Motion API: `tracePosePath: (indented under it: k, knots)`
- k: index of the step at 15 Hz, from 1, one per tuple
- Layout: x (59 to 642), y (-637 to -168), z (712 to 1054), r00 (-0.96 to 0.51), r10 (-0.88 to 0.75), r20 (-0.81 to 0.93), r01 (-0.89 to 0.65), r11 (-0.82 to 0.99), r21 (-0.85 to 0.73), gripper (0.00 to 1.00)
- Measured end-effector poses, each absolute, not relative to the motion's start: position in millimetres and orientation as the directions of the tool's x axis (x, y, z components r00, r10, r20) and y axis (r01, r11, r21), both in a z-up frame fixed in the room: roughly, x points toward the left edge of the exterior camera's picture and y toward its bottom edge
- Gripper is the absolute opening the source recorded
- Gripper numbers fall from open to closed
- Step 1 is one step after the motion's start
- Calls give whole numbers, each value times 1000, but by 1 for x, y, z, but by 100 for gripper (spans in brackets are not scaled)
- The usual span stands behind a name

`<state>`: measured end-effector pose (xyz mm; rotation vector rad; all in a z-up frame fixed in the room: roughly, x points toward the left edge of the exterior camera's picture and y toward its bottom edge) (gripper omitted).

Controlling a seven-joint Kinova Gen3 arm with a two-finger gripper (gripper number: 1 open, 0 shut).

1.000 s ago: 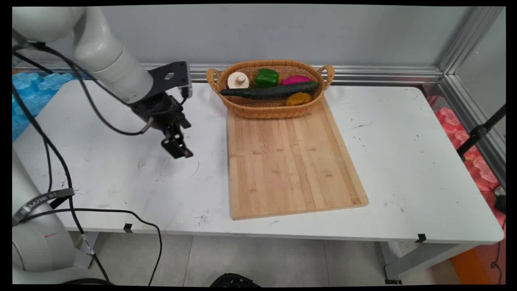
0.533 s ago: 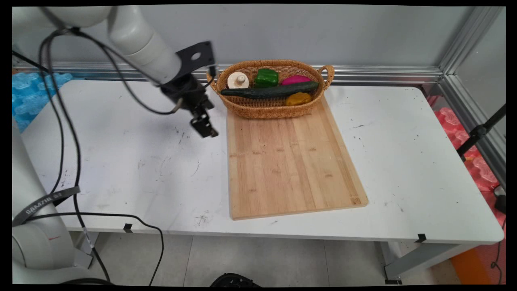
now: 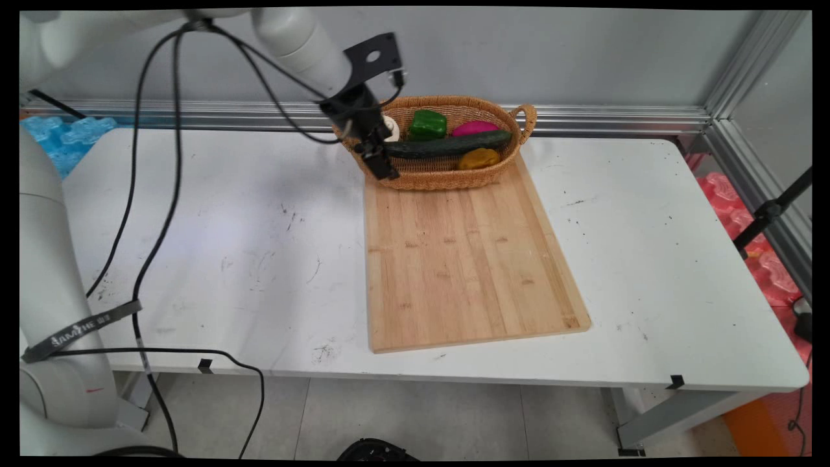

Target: Pick up the cucumber from the vegetable basket

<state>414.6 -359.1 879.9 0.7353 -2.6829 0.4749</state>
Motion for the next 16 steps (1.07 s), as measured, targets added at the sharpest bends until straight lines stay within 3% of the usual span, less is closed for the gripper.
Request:
tracePosePath:
  k: [8,16]
  knots:
    - [409,-438,860,-822,-391,413,-513,823,-244,100]
    - [412,-479,827,-797,-413,440,-539,816,-210,100]
